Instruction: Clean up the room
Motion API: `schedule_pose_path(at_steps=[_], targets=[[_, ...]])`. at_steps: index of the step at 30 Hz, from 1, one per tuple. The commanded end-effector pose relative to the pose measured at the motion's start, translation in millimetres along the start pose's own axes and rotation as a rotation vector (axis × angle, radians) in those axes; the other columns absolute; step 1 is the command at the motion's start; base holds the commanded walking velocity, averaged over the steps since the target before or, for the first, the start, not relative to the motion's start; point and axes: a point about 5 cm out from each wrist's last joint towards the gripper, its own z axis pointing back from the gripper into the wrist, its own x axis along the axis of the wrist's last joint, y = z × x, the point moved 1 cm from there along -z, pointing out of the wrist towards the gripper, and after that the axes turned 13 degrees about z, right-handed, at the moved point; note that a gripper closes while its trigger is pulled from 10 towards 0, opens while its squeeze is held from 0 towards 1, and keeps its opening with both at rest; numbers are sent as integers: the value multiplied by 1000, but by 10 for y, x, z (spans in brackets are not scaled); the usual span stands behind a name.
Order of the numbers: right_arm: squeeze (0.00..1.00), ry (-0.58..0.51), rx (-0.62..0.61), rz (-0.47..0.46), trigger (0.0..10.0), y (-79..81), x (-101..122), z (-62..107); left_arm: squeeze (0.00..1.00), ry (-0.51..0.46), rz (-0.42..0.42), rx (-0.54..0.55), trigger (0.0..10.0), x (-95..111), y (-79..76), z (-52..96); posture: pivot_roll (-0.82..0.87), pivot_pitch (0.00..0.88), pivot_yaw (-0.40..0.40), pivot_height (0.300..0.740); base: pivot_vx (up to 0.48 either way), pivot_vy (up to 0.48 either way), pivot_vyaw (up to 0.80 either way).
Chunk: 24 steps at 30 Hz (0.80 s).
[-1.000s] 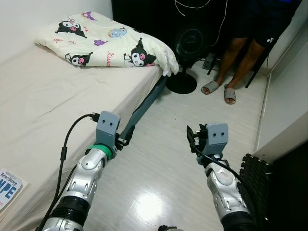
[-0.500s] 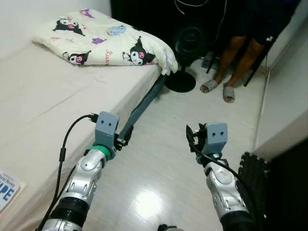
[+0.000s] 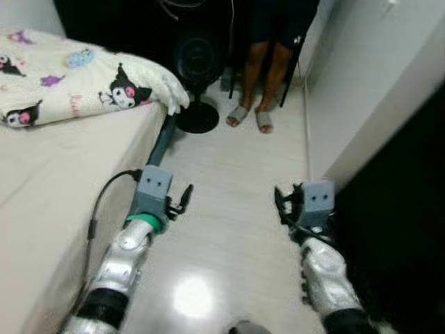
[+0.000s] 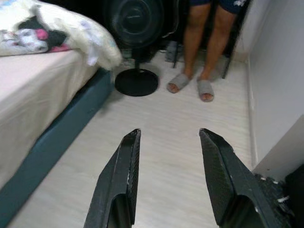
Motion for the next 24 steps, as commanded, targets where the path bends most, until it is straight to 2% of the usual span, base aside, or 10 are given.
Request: schedule_pose_path(at_steps=[1,13,24], targets=[[0,3,0,-1,10000,15,-10,3,0,18,-6,-6,10000,-54,-14,11,-19,62,55,740,412,244,0],[0,6,-15,-5,10000,-4,-24,10,0,16,-6,-14,10000,-53,-38,6,-23,66,55,740,385,246,0],[0,10,-15,1,10000,6,-37,9,0,28,3,-17,10000,-68,-48,-4,-24,65,60,740,0,0,0]])
